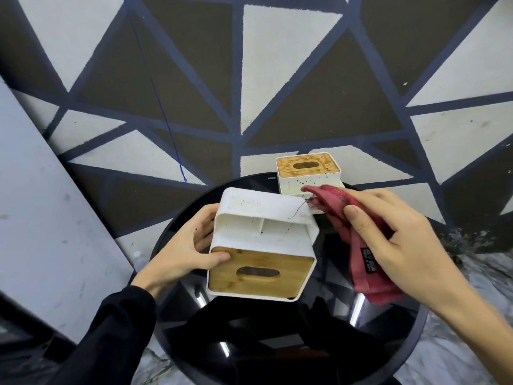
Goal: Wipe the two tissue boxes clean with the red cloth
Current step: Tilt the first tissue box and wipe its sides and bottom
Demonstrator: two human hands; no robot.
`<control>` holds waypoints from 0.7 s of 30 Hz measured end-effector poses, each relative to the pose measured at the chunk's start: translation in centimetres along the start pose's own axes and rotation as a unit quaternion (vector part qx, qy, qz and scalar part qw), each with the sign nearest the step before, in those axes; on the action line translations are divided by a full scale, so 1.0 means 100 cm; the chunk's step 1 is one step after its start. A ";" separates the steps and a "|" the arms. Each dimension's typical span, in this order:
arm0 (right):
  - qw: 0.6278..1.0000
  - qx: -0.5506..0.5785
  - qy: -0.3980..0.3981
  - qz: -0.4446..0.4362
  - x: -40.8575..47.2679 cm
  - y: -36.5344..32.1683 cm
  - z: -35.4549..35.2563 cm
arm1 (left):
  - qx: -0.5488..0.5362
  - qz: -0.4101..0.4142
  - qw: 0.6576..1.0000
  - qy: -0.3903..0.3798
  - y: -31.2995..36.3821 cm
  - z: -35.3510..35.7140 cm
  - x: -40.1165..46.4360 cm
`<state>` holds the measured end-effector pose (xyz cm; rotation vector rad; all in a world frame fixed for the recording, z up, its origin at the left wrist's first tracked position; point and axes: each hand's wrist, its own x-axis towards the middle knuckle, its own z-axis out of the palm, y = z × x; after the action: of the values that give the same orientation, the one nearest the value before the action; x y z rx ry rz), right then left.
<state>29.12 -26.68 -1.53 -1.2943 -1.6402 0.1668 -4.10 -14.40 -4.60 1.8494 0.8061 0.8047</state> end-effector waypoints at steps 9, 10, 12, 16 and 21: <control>0.992 -0.117 -0.025 -0.047 -0.021 -0.036 0.018 | -0.033 0.031 0.995 0.085 0.005 0.012 -0.006; 0.988 -0.146 -0.021 -0.046 -0.021 -0.040 0.023 | -0.037 0.036 0.994 0.091 0.006 0.014 -0.007; 0.978 -0.202 -0.018 -0.043 -0.019 -0.049 0.031 | -0.034 0.047 0.993 0.099 0.008 0.018 -0.008; 0.964 -0.259 -0.054 0.005 -0.012 -0.070 0.038 | -0.021 0.058 0.993 0.100 0.011 0.023 -0.007; 0.961 -0.249 -0.114 0.046 -0.007 -0.088 0.043 | -0.030 0.061 0.992 0.108 0.009 0.026 -0.007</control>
<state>20.02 -29.02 1.45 -1.7880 -1.8924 -0.0505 -2.23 -16.52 -4.86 1.7912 0.7982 1.1108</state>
